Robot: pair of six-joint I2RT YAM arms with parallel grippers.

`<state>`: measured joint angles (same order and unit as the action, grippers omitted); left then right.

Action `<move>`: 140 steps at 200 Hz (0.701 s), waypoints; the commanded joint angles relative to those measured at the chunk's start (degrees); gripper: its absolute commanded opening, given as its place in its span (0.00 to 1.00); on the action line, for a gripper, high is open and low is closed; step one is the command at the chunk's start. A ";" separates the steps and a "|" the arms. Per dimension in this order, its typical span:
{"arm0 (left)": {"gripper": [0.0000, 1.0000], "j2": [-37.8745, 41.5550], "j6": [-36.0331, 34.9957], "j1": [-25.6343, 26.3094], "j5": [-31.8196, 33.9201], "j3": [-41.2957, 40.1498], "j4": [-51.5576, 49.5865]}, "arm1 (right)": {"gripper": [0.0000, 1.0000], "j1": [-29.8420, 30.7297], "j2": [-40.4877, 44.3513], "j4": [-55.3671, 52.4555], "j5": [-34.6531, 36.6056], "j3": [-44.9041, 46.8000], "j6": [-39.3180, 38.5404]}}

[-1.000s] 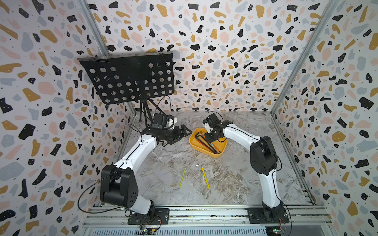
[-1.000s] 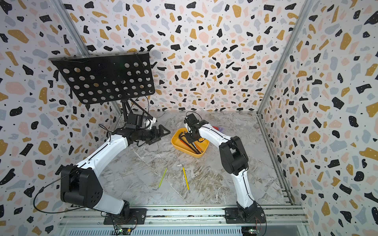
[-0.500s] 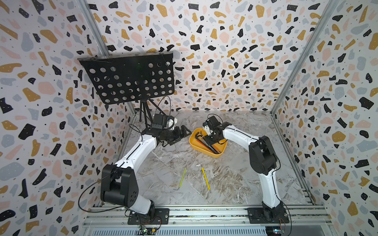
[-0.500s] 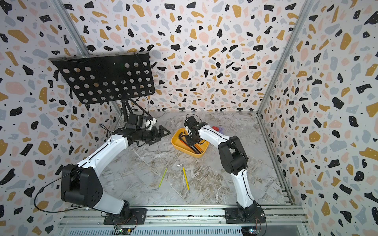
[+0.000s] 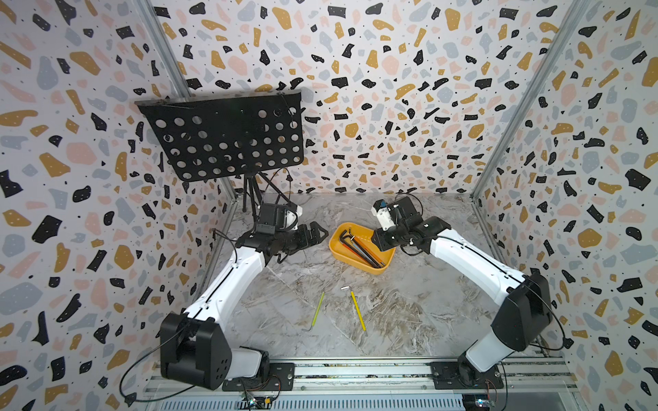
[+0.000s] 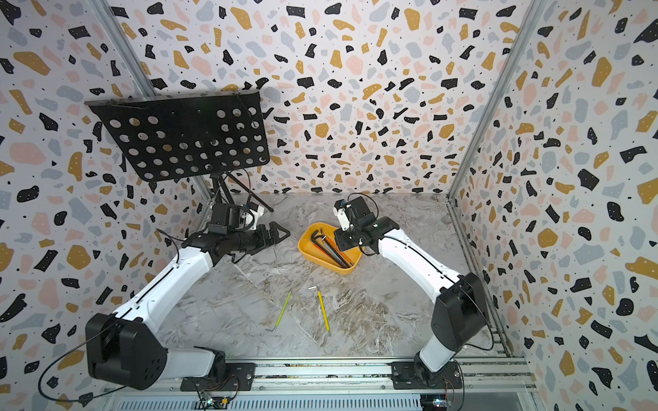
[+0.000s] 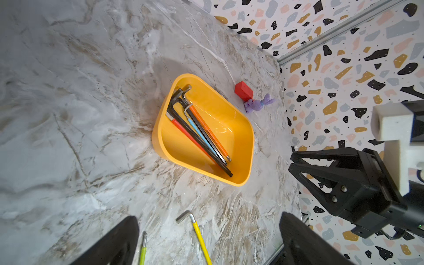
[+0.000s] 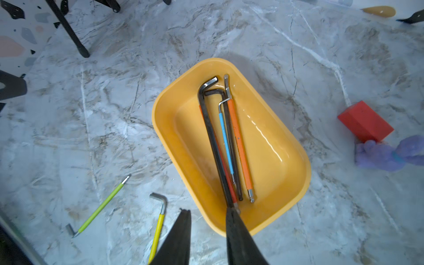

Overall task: Put the hex key on the desktop into the storage box
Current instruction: Pick up the Allen key from the center of the board.

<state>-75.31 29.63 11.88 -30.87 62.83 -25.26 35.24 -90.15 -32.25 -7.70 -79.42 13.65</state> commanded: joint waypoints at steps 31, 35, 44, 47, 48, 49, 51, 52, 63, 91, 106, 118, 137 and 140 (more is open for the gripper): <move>1.00 11.85 1.20 -0.28 3.76 -8.82 -4.52 | 0.32 0.24 10.34 2.32 -6.64 12.51 5.75; 1.00 12.98 1.44 -0.28 3.95 -9.52 -4.87 | 0.33 0.31 11.05 2.47 -6.70 13.64 5.96; 1.00 15.35 1.88 -0.28 4.06 -11.03 -5.83 | 0.33 0.51 12.54 2.48 -6.71 15.91 6.60; 1.00 15.93 1.88 -0.28 4.11 -11.54 -6.17 | 0.33 0.66 12.85 2.58 -6.67 16.59 6.91; 1.00 16.31 1.90 -0.28 4.18 -11.70 -6.32 | 0.33 0.68 13.05 2.60 -6.69 16.71 7.00; 1.00 16.63 1.87 -0.28 4.25 -11.86 -6.53 | 0.33 0.69 13.19 2.62 -6.74 17.00 7.09; 1.00 17.13 1.85 -0.28 4.31 -12.12 -6.82 | 0.33 0.77 13.47 2.63 -6.83 17.41 7.29; 1.00 17.39 1.84 -0.23 4.41 -12.29 -6.95 | 0.33 0.73 13.67 2.67 -6.81 17.69 7.37; 1.00 20.10 1.66 -0.23 6.42 -13.65 -9.32 | 0.34 1.16 15.40 3.22 -7.17 20.25 8.32; 1.00 25.84 0.17 -0.19 11.78 -15.93 -13.93 | 0.36 2.99 18.65 4.29 -6.65 25.45 10.27; 1.00 27.97 -0.35 -0.19 13.14 -16.81 -14.47 | 0.36 4.47 19.73 5.51 -6.05 27.77 11.51; 1.00 28.89 -0.40 -0.19 13.87 -17.48 -14.47 | 0.37 5.92 20.01 6.59 -5.92 29.07 12.33; 1.00 28.65 -0.25 -0.19 14.60 -17.52 -14.47 | 0.37 8.49 19.46 7.69 -5.01 30.34 13.51; 1.00 28.41 -0.28 -0.19 14.61 -17.47 -14.47 | 0.37 8.98 19.29 7.87 -4.77 30.55 13.70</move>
<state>-46.70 30.59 11.88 -18.90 46.00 -39.40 41.50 -71.40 -27.05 -13.72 -50.00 24.58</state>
